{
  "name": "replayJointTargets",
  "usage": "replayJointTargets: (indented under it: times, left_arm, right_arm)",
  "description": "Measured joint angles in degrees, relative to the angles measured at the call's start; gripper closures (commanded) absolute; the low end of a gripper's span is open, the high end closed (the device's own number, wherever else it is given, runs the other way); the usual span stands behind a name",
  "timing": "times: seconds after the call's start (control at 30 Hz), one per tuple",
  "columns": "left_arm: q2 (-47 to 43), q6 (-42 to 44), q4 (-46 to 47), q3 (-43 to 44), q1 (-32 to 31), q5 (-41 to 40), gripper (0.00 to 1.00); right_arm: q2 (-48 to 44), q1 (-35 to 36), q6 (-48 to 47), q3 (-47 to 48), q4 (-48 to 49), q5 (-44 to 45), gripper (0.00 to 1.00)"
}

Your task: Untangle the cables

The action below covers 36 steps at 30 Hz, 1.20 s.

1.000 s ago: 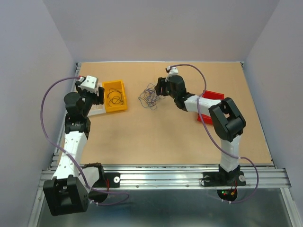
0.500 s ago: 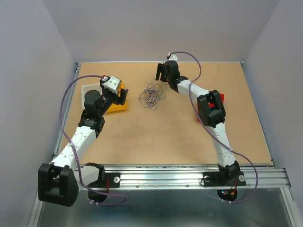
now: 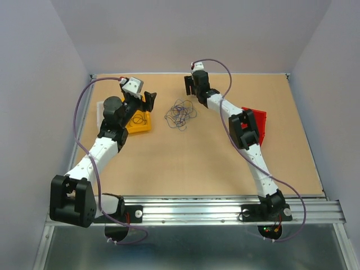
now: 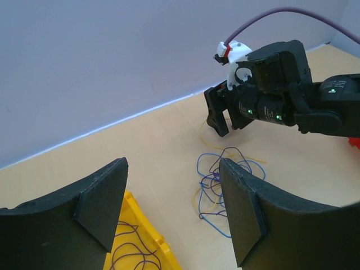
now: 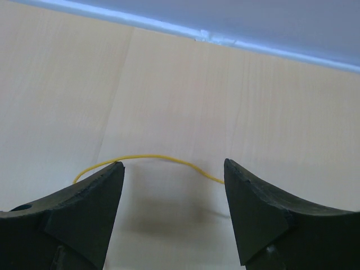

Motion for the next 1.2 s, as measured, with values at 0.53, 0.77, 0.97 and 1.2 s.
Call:
replayJointTargets:
  times: [0.53,0.77,0.97,1.2]
  left_arm:
    - [-5.22,0.61,1.90,-4.00,-0.20,0.46,0.23]
    - [-2.45,1.03,1.70,-4.00,-0.20,1.42,0.23]
    - [0.90,1.53,1.01,-4.00,-1.60,2.91,0.23]
    - [2.62,3.23,0.66,-4.00,-4.74,3.23,0.23]
  right_arm:
    - [5.64,-0.02,-14.36,5.57,1.46,-10.49,1.00]
    - [-0.37,-0.04,-13.77,-4.26,2.36,-17.40,0.99]
    - [-18.05,0.02,-10.95,-28.65,8.33,-21.57,0.99]
    - [-43.85,0.28,-7.58,-59.12,23.52,-25.27,0.99]
